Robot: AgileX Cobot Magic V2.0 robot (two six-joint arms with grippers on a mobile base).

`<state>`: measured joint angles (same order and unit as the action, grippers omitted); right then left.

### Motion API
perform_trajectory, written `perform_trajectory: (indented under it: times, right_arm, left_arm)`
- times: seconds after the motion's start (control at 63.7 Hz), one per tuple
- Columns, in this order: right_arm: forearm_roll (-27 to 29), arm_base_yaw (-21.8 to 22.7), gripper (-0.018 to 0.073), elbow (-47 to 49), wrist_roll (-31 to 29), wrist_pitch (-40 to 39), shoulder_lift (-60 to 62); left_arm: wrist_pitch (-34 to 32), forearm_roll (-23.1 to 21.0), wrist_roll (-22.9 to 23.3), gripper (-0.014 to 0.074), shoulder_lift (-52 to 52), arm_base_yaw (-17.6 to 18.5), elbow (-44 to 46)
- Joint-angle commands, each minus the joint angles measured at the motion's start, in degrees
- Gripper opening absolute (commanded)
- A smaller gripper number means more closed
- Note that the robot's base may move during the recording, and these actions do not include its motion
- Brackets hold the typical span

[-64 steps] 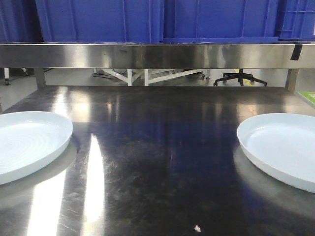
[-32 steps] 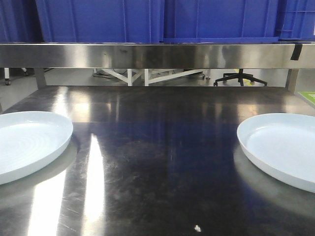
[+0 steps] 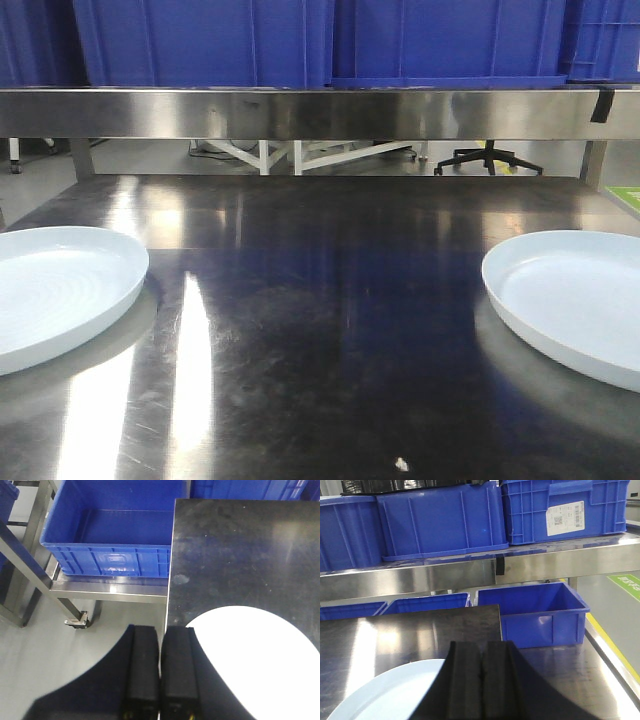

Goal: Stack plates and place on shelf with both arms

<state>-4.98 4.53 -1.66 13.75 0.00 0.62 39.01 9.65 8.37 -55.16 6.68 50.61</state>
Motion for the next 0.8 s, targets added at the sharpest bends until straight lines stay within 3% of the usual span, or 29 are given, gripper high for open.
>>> perform_trajectory:
  times: [0.0, 0.173, 0.267, 0.439, 0.58, 0.784]
  right_arm:
    - [-0.3, 0.2, 0.0056, 0.0, -0.5, -4.8, 1.1]
    - [-0.1, -0.3, 0.0056, 4.1, 3.2, -3.4, 0.8]
    - [0.4, -0.3, 0.0056, 11.9, 6.9, 5.4, -2.5]
    - [-0.9, -0.3, 0.0056, 27.2, 6.7, 20.5, -21.7]
    - [-3.1, -0.3, 0.0056, 34.0, 6.7, 22.8, -38.3]
    - [-2.8, -0.3, 0.0056, 36.4, 6.8, 19.2, -45.5]
  left_arm:
    - [-3.8, -1.0, 0.2, 0.0090, 0.5, 0.1, 2.0]
    - [-2.2, -1.2, 0.2, 0.0090, 0.5, 0.1, 2.0]
    - [-1.8, -1.2, 0.2, 0.0090, 0.5, 0.1, 2.0]
    - [-0.5, -1.4, 0.2, 0.0090, 0.5, 0.1, 2.0]
    - [-0.4, -1.4, 0.2, 0.0090, 0.5, 0.1, 2.0]
    - [-0.3, -1.4, 0.2, 0.0090, 0.5, 0.1, 2.0]
